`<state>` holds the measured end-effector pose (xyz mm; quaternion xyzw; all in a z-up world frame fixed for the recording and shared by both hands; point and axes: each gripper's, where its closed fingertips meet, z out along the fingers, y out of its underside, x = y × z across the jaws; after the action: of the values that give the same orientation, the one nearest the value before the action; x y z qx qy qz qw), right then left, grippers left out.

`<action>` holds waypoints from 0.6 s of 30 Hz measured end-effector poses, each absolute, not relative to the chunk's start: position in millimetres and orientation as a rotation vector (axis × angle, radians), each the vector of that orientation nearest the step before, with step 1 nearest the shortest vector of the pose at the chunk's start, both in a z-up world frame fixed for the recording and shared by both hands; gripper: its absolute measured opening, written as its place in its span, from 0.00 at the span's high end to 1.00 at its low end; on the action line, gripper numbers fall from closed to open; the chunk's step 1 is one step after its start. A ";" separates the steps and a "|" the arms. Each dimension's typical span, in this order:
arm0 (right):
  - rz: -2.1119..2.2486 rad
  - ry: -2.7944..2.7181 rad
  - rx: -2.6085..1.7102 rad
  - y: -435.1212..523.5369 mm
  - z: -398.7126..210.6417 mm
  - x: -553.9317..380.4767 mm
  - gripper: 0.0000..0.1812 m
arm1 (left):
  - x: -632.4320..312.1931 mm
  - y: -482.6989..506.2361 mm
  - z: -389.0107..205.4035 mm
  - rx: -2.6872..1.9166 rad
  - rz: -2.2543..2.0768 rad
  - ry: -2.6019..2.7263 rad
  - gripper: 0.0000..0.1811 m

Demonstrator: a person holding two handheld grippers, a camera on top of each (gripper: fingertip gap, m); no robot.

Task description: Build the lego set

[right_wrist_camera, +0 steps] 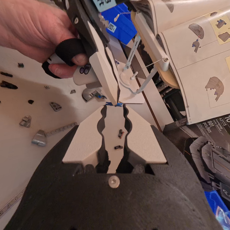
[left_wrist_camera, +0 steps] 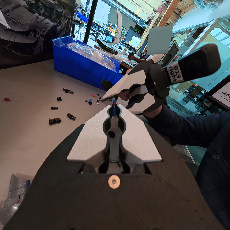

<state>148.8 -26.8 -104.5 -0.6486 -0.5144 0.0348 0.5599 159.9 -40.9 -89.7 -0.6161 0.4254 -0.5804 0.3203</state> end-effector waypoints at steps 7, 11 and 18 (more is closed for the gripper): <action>0.290 -1.247 -1.527 -41.9 -103.4 146.9 0.87 | 156.8 -55.5 -99.3 -1.634 -1.531 1.288 0.99; 0.320 -1.317 -1.510 -51.7 -109.2 140.3 0.91 | 155.5 -60.0 -106.0 -1.645 -1.487 1.361 0.99; 0.324 -1.375 -1.514 -57.5 -116.0 138.0 0.93 | 152.1 -65.9 -113.7 -1.674 -1.483 1.432 0.99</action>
<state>138.0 -57.5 -116.0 -0.6289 -0.5711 0.1347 0.5101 152.1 -65.9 -113.7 -0.6117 0.5235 -0.5421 0.2406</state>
